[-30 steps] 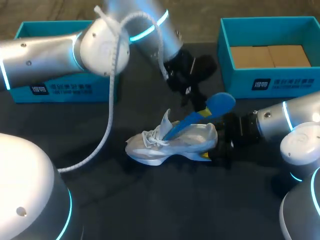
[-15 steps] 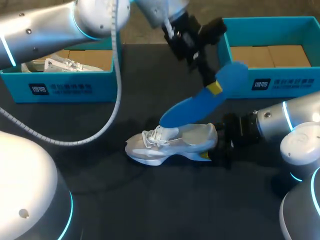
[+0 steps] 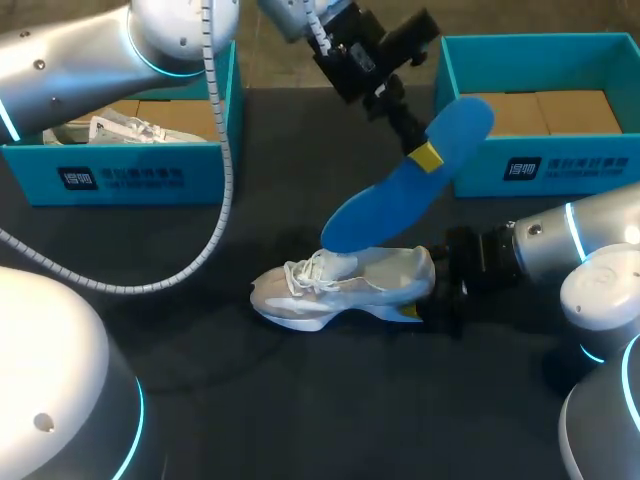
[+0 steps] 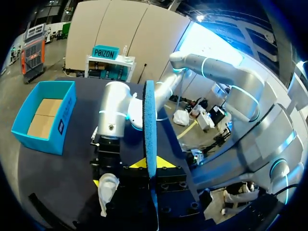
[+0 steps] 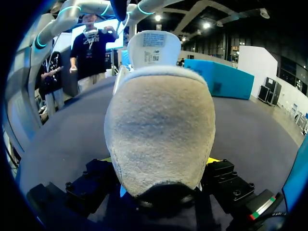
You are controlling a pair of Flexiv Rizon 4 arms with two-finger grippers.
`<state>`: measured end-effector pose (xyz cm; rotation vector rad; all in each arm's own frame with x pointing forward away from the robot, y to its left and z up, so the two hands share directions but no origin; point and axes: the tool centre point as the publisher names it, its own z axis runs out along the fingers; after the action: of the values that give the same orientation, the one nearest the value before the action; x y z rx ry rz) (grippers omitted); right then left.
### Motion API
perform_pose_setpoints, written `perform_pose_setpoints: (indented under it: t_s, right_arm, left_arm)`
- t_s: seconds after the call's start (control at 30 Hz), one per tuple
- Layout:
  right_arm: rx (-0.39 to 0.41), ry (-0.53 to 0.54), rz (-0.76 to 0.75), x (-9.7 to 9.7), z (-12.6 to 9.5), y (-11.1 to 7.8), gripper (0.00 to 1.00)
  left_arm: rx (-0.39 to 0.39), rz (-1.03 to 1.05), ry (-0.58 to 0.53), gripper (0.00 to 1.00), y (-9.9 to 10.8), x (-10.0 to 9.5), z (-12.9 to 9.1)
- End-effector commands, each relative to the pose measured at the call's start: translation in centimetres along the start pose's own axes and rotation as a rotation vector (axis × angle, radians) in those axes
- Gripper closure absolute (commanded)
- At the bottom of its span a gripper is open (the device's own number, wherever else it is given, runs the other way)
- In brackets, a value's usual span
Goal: Take the shoe out of the shoebox, open the shoe tongue, remove and reinsert the insole, then place the shoe into the shoebox
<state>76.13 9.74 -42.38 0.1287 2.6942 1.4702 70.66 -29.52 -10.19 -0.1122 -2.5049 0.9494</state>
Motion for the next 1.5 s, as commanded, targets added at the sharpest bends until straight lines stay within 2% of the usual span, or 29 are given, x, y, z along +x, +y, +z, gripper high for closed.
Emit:
perform_pose_setpoints:
  t_s: [0.03, 0.2, 0.5, 0.7, 0.9, 1.2, 1.27, 1.5]
  right_arm:
    - [0.004, -0.002, 0.000, 0.1, 0.1, 0.0, 1.00]
    - [0.004, -0.002, 0.000, 0.1, 0.1, 0.0, 1.00]
    - [0.004, -0.002, 0.000, 0.1, 0.1, 0.0, 1.00]
    - [0.004, -0.002, 0.000, 0.1, 0.1, 0.0, 1.00]
    - [0.004, -0.002, 0.000, 0.1, 0.1, 0.0, 1.00]
    - [0.004, -0.002, 0.000, 0.1, 0.1, 0.0, 1.00]
    - [0.004, -0.002, 0.000, 0.1, 0.1, 0.0, 1.00]
    - [0.004, -0.002, 0.000, 0.1, 0.1, 0.0, 1.00]
  left_arm:
    - [0.002, 0.001, -0.001, 1.00, 0.1, 0.1, -0.1]
    - [0.018, -0.013, -0.013, 1.00, 0.2, 0.1, -0.3]
    - [0.197, -0.085, -0.012, 1.00, -0.7, 0.8, -1.1]
    - [0.338, -0.134, -0.011, 1.00, -1.8, 2.1, -2.3]
    - [0.427, -0.186, -0.036, 1.00, -2.5, 2.6, -2.9]
    - [0.525, -0.246, 0.017, 1.00, -4.2, 4.3, -3.1]
    - [0.557, -0.270, 0.070, 1.00, -4.5, 4.6, -3.0]
    - [0.671, -0.293, 0.124, 1.00, -4.7, 6.4, -3.4]
